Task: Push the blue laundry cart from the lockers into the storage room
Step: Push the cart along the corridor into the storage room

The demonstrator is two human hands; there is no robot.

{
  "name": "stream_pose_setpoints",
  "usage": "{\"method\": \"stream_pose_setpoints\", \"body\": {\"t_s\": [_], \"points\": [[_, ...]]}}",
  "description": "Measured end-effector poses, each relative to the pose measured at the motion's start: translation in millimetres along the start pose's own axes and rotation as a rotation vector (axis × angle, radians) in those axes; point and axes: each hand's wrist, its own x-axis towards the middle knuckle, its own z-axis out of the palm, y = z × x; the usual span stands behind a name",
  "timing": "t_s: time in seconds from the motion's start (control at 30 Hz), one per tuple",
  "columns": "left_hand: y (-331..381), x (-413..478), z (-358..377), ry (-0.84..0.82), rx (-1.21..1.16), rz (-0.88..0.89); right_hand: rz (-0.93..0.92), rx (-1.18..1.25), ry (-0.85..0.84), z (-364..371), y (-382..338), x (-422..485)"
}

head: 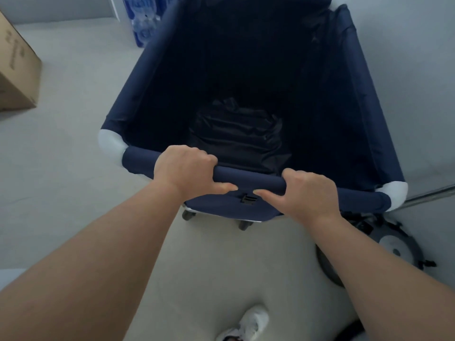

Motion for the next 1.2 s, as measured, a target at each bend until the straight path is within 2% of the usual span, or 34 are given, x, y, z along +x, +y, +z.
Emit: {"method": "stream_pose_setpoints", "body": {"t_s": [0.33,1.2], "points": [[28.6,96.6,13.9,0.005,0.031,-0.061,-0.086,0.022,0.021,12.9,86.5,79.1],[72.9,277.2,38.9,-0.031,0.036,-0.211,-0.246,0.047,0.010,41.5,238.6,242.4]]}}
